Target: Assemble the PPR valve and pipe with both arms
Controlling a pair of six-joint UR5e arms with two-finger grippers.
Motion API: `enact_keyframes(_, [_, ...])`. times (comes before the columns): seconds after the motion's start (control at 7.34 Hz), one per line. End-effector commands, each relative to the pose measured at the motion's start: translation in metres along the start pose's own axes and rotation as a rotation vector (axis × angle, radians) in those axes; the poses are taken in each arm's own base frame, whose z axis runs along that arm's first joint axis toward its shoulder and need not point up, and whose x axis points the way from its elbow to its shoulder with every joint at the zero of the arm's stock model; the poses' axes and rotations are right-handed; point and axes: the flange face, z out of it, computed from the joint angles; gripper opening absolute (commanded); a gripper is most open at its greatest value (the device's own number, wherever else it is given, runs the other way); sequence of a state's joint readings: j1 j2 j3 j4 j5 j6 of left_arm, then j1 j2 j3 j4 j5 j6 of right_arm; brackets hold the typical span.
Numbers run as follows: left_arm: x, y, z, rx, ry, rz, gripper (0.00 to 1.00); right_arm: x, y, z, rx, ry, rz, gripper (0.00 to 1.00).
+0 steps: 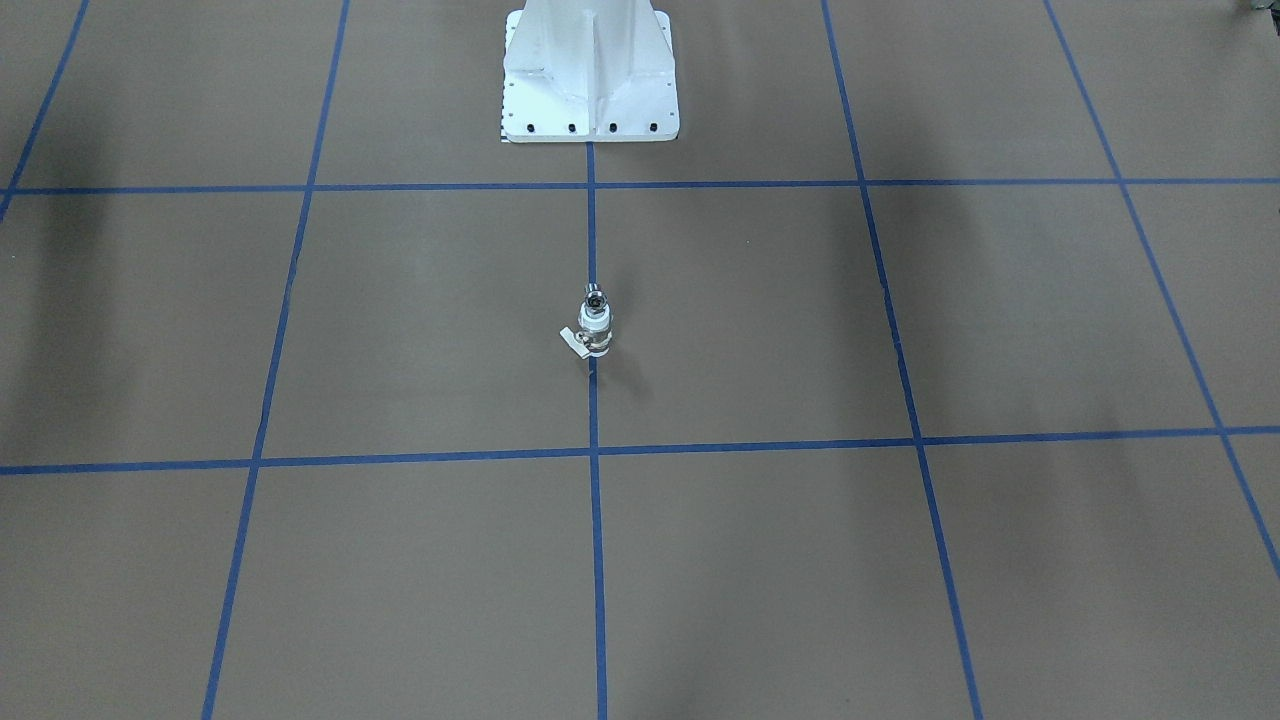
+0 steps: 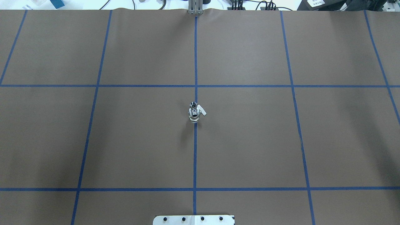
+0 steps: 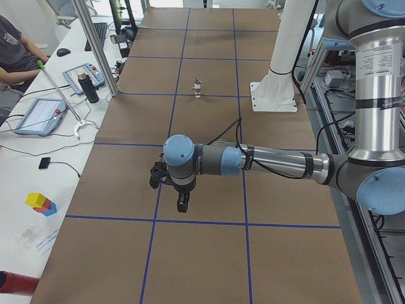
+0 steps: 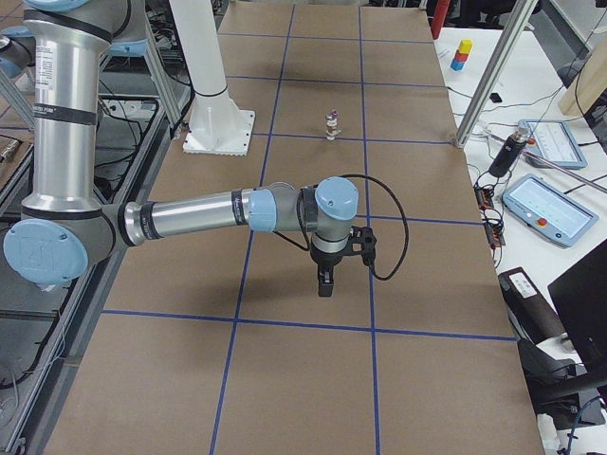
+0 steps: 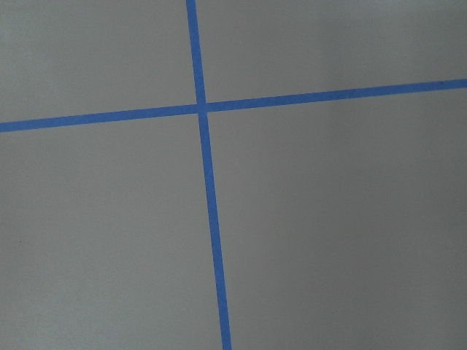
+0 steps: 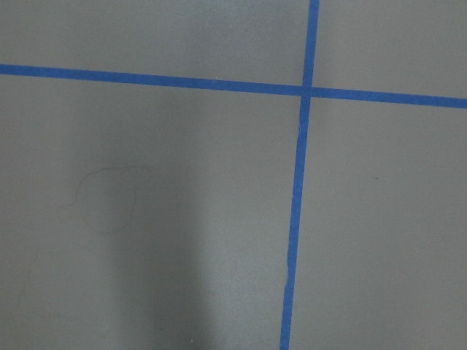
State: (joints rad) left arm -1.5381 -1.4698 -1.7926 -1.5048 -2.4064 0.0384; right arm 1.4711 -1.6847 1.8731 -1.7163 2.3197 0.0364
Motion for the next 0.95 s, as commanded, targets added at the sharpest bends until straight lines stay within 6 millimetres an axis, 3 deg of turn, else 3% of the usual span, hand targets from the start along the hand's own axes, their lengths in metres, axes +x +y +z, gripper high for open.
enact_keyframes(0.0, [0.002, 0.0, -0.003, 0.007, -0.001, 0.005, 1.0, 0.001, 0.001, 0.001, -0.002, 0.002, 0.004, 0.99])
enact_keyframes(0.27, [-0.012, 0.005, -0.046, 0.099, -0.012, -0.022, 1.0, 0.0, -0.001, -0.001, 0.002, 0.003, 0.017, 0.99])
enact_keyframes(0.82, [-0.023, 0.006, -0.036, 0.08, -0.012, -0.045, 1.0, -0.001, -0.004, -0.002, 0.006, 0.006, 0.014, 0.99])
